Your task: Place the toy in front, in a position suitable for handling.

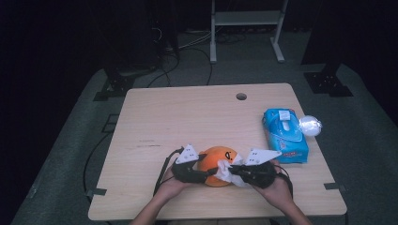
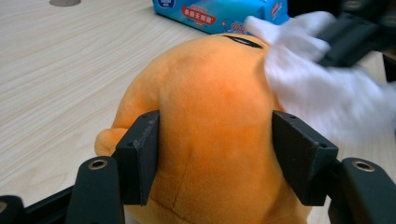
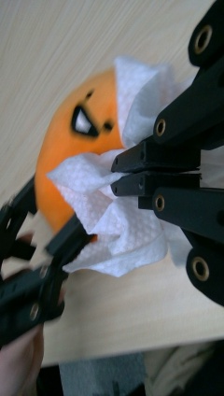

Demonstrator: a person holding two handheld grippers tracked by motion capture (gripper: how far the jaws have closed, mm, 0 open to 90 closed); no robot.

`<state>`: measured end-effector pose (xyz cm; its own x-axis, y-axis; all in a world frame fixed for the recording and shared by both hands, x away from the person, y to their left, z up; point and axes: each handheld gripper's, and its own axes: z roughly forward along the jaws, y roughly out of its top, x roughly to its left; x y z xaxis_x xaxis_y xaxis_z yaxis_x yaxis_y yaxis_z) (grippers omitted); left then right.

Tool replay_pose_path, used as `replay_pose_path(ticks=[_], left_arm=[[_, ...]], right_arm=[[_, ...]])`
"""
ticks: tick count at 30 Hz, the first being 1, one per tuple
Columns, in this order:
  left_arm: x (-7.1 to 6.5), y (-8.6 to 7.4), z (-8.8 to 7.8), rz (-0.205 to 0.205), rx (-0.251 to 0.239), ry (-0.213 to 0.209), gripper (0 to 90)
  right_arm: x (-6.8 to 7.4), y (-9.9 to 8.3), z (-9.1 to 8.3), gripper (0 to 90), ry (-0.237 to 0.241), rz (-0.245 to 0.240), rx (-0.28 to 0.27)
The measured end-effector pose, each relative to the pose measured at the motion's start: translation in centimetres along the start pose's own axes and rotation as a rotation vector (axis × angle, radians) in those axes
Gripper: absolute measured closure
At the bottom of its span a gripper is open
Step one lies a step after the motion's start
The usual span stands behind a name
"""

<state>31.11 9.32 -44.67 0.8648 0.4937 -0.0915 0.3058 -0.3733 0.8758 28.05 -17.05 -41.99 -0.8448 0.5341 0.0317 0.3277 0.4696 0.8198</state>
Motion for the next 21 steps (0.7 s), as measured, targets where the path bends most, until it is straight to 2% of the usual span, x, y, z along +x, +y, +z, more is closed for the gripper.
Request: replay_pose_path(ticks=[1,3,4,5,6,8,11,13,15,17,19,20,21], left_arm=[[0.3,-0.1,0.0,-0.006,-0.009,-0.017,34.9],[0.4,-0.2,-0.1,-0.010,-0.013,-0.030,34.3],[0.4,-0.2,-0.1,-0.010,-0.013,-0.030,33.8],[0.4,-0.2,0.0,-0.008,-0.016,-0.028,33.4],[0.3,-0.2,0.1,0.002,-0.013,-0.024,33.0],[0.0,-0.1,0.1,0.018,-0.009,-0.019,32.8],[-0.4,-0.2,0.1,0.037,-0.004,-0.002,32.6],[-0.5,-0.1,-0.2,0.045,-0.003,0.011,29.3],[-0.6,0.0,-0.3,0.043,-0.017,0.009,22.7],[-0.5,0.3,-0.5,0.033,-0.056,0.011,22.0],[-0.7,0.3,-0.4,0.041,-0.051,0.016,25.6],[-1.3,0.2,-0.1,0.091,-0.026,0.039,30.9],[-1.3,0.2,-0.1,0.091,-0.026,0.039,31.4]], right_arm=[[-1.0,-0.4,-0.3,87.4,-0.025,0.029,0.003],[-2.1,-0.8,-0.7,87.4,-0.065,0.060,0.009],[-2.1,-0.8,-0.7,87.4,-0.065,0.060,0.009],[-3.0,-1.0,-1.0,87.4,-0.086,0.100,0.001],[-3.2,-1.0,-1.1,87.4,-0.085,0.119,-0.012],[-3.2,-0.7,-1.2,87.3,-0.055,0.139,-0.048],[-2.5,0.2,-0.8,87.2,-0.030,0.118,-0.076],[-2.2,0.2,-0.2,87.2,-0.022,0.107,-0.061],[-2.2,0.1,0.0,87.3,-0.015,0.106,-0.054],[-2.1,-0.3,0.2,87.4,0.000,0.094,-0.026],[-2.0,-0.3,0.1,87.3,0.011,0.094,-0.024],[-1.9,-0.3,-0.3,87.2,0.012,0.096,-0.032],[-1.9,-0.2,-0.5,87.1,0.006,0.098,-0.040]])
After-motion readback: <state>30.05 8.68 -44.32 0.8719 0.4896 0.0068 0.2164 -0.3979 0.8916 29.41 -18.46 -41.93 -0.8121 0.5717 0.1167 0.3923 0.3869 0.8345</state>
